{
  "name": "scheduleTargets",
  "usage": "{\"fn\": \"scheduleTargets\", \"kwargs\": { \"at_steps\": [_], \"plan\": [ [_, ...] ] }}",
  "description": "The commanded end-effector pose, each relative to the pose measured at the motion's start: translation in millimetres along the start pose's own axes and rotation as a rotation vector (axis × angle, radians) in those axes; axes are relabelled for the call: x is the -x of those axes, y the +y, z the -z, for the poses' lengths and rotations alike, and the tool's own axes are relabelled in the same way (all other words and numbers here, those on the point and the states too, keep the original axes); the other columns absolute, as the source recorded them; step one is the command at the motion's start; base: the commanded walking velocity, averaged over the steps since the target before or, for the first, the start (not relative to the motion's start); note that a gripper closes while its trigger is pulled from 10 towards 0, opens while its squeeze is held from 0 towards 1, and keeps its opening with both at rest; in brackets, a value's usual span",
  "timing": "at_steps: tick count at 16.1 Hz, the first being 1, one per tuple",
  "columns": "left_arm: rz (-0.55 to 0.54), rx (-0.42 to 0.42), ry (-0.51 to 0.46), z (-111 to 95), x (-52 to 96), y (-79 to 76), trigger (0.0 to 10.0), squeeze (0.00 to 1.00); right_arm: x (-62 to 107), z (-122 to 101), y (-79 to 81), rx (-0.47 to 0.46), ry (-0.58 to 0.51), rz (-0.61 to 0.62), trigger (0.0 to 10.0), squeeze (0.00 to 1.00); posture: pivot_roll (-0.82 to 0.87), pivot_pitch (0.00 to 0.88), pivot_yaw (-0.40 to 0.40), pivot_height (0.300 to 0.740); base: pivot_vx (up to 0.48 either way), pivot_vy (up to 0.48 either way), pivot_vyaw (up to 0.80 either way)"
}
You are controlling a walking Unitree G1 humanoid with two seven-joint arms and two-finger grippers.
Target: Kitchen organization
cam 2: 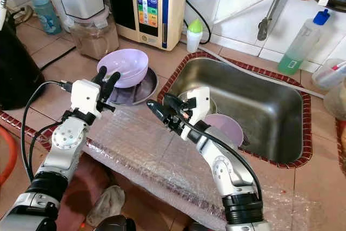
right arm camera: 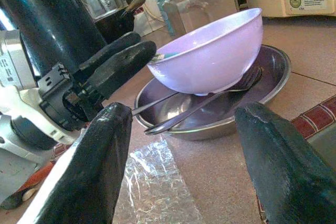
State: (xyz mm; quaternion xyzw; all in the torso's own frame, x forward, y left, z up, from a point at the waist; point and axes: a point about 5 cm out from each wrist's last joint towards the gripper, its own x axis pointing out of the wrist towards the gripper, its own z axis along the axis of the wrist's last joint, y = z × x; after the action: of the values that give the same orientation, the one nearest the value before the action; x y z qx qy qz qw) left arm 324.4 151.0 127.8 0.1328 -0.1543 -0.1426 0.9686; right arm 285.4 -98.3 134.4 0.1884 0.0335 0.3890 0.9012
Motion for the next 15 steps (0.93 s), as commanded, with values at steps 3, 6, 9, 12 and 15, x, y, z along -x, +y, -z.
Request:
{"fn": "scheduleTargets", "kwargs": {
  "at_steps": [3, 6, 9, 12, 15],
  "plan": [
    [0.023, 0.001, -0.017, -4, -6.2, -0.1, 0.0, 0.00, 0.3, -4, 1.3, 0.013, -0.013, -0.001, 10.0, 0.00, -0.04, 0.023, 0.026, 0.740, 0.000, 0.000, 0.00],
    [0.025, 0.001, -0.024, -6, -7.9, 0.1, 0.0, 0.00, 0.3, -4, 0.7, 0.016, -0.017, 0.004, 10.0, 0.00, -0.04, 0.021, 0.030, 0.740, 0.000, 0.000, 0.00],
    [0.072, -0.022, -0.139, -35, -15.2, 1.3, 0.0, 0.00, 0.9, -6, -3.2, 0.032, -0.034, 0.035, 10.0, 0.00, -0.04, 0.014, 0.037, 0.740, 0.000, 0.000, 0.00],
    [0.103, -0.057, -0.200, -55, -16.3, 9.1, 0.0, 0.00, 1.5, -8, -8.8, 0.070, -0.035, 0.066, 10.0, 0.00, -0.03, 0.010, 0.038, 0.740, 0.000, 0.000, 0.00],
    [0.233, -0.108, -0.246, -82, -18.7, 12.0, 0.0, 0.00, -0.9, -15, -18.0, 0.154, -0.065, 0.131, 10.0, 0.00, -0.01, 0.001, 0.029, 0.740, 0.000, 0.000, 0.00]
  ]
}}
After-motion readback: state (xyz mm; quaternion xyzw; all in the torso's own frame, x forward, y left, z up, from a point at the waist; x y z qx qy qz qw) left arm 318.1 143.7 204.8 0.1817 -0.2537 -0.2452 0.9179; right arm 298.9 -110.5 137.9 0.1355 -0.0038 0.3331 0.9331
